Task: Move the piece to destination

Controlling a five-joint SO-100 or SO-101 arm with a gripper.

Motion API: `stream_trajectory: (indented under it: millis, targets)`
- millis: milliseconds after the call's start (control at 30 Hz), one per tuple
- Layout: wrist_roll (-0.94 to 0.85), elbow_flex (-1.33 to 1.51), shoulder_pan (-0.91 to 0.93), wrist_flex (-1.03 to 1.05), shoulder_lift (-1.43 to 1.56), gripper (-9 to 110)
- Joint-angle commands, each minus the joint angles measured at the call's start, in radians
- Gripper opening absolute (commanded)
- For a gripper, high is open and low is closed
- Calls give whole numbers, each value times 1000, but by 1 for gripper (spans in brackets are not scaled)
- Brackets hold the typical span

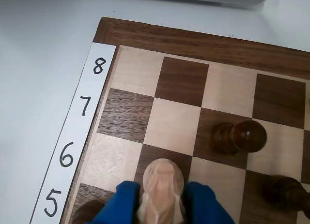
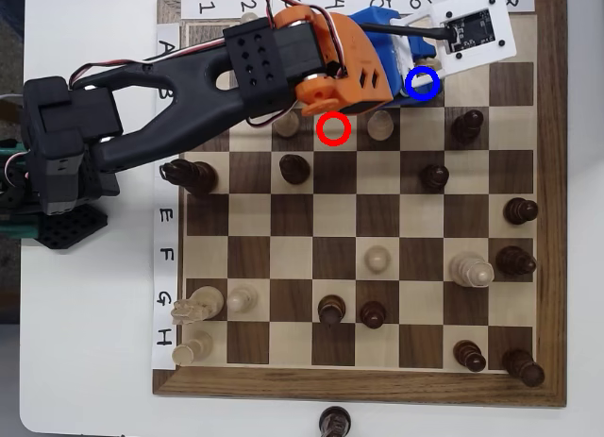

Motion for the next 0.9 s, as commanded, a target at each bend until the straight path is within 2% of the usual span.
stream_trajectory:
  millis: [0, 367, 867]
  targets:
    - [463, -6, -3, -64, 213, 21]
    - [451, -37, -12, -86, 268, 25]
    - [316, -256, -49, 60, 453, 23]
